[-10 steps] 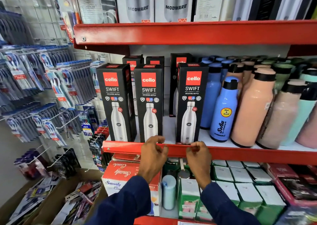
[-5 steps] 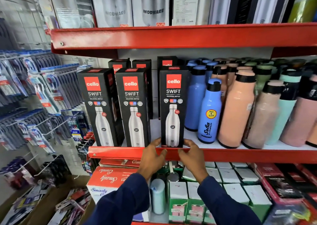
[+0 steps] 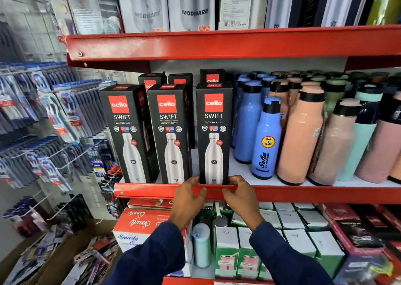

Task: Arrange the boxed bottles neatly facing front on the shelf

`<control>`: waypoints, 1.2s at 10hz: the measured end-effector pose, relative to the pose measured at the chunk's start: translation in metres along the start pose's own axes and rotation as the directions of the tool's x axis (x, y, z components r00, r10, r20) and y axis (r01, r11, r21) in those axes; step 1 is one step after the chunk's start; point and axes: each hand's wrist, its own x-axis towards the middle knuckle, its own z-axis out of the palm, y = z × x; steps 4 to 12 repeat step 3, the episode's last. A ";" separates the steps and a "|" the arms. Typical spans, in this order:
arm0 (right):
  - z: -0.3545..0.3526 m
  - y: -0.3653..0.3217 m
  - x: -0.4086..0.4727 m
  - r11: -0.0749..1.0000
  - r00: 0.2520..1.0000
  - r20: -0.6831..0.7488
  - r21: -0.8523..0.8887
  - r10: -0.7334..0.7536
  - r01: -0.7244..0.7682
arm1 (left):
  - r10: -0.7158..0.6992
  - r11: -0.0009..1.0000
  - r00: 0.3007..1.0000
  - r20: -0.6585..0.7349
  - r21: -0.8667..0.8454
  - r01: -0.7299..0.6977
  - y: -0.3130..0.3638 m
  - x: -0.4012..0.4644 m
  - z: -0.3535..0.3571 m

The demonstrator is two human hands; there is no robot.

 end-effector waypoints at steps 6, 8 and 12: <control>-0.006 -0.003 0.004 0.999 1.000 -0.015 0.040 0.010 -0.009 | 0.032 0.996 0.999 -0.015 0.081 -0.031 0.003 0.001 -0.008; -0.006 -0.003 0.004 0.999 1.000 -0.015 0.040 0.010 -0.009 | 0.032 0.996 0.999 -0.015 0.081 -0.031 0.003 0.001 -0.008; -0.006 -0.003 0.004 0.999 1.000 -0.015 0.040 0.010 -0.009 | 0.032 0.996 0.999 -0.015 0.081 -0.031 0.003 0.001 -0.008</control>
